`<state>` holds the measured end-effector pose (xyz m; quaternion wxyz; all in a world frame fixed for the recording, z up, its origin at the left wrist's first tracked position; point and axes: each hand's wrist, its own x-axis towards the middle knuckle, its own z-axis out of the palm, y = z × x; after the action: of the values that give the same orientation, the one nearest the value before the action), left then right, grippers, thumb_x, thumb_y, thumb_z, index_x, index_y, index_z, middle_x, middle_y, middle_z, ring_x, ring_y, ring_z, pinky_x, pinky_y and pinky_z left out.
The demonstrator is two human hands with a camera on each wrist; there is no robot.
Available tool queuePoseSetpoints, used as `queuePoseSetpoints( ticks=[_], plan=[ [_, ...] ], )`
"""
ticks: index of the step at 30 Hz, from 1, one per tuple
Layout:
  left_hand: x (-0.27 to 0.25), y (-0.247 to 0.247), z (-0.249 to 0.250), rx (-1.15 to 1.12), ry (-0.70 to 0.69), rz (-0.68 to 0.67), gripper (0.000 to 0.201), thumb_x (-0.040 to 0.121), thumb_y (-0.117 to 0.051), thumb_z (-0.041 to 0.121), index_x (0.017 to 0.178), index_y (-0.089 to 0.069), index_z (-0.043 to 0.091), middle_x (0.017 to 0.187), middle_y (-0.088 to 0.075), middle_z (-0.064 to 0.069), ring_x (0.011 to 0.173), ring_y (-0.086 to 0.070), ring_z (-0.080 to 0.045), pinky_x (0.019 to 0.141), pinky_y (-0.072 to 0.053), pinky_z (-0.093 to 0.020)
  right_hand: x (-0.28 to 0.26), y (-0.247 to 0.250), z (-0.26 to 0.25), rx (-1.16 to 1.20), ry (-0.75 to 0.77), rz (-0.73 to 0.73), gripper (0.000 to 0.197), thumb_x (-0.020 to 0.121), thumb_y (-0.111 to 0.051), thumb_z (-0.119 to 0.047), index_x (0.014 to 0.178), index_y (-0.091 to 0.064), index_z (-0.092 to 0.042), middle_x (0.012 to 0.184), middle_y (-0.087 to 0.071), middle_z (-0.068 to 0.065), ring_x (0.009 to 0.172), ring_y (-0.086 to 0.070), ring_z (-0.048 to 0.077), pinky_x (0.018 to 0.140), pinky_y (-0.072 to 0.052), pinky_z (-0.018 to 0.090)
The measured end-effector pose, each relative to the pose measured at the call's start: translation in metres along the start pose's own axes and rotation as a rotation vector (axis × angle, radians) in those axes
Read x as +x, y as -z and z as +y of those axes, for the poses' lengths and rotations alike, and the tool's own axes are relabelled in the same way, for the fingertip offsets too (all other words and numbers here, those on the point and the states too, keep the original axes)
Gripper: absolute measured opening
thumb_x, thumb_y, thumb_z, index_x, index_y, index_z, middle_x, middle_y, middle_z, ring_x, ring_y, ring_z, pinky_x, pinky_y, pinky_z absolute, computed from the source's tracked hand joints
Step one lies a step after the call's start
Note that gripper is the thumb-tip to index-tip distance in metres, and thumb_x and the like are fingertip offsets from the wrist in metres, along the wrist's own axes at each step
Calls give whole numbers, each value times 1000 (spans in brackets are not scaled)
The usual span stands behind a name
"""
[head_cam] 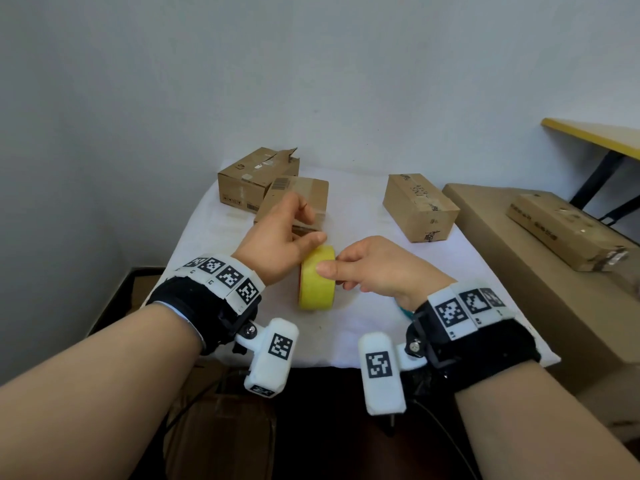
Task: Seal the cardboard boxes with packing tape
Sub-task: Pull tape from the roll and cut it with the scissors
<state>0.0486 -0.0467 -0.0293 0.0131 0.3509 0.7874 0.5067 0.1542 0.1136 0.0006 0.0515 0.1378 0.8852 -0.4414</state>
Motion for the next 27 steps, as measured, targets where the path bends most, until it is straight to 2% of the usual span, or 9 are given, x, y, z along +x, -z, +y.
queuePoseSetpoints(
  ticks=[5,11,15,17,19,20,22,24,27],
  plan=[
    [2,3,-1,-16,92,144,28,71,-74,43,86,-51,35,92,-66,11,82,-68,-21,74,-58,-55,1,-7,-7,122,32,8,22,81,-85,-26,79,-69,-12,59,-63,-5,61,-59,8,56,-48,17],
    [5,-3,9,-44,96,294,25,81,-75,29,78,-50,30,88,-65,9,82,-67,-21,72,-57,-54,2,0,-15,208,52,69,24,76,-89,-25,82,-70,-12,64,-66,-1,61,-62,12,65,-55,25],
    [14,7,9,-219,186,470,26,87,-70,28,79,-46,29,91,-68,-3,69,-73,-27,67,-59,-54,-6,0,-21,178,80,13,25,73,-91,-16,68,-66,-16,59,-63,-7,57,-63,7,63,-56,23],
    [16,17,6,-313,218,449,29,91,-69,22,79,-43,27,91,-65,-6,62,-74,-27,55,-57,-44,-10,3,-20,149,83,29,25,75,-89,-13,68,-66,-14,65,-64,-4,60,-64,7,64,-59,24],
    [14,24,8,-373,223,390,30,93,-68,16,81,-42,23,92,-63,-3,63,-74,-23,44,-46,-29,-12,17,-17,92,68,123,24,79,-87,-17,72,-64,-12,72,-62,1,64,-63,11,65,-59,27],
    [12,28,10,-404,237,368,28,94,-68,16,82,-43,22,94,-63,-2,65,-74,-22,43,-43,-26,-11,27,-13,43,62,187,28,81,-86,-19,70,-61,-12,71,-59,2,64,-60,14,64,-56,30],
    [8,33,12,-483,277,308,21,96,-66,22,88,-46,20,103,-65,-2,71,-75,-24,43,-43,-25,-10,45,-5,-166,39,306,37,84,-82,-25,66,-53,-12,66,-49,3,61,-51,18,62,-46,33],
    [5,35,14,-573,337,224,16,100,-57,32,99,-53,17,118,-66,-5,76,-75,-28,44,-43,-25,-7,56,8,-495,-32,399,40,87,-75,-27,65,-45,-12,68,-50,3,65,-50,20,62,-40,33],
    [1,36,15,-651,417,140,34,103,-44,46,96,-61,17,128,-65,-10,76,-71,-28,48,-40,-26,-4,58,29,-742,-192,458,15,90,-60,-17,78,-53,-15,85,-58,6,79,-56,28,66,-42,33]
  ],
)
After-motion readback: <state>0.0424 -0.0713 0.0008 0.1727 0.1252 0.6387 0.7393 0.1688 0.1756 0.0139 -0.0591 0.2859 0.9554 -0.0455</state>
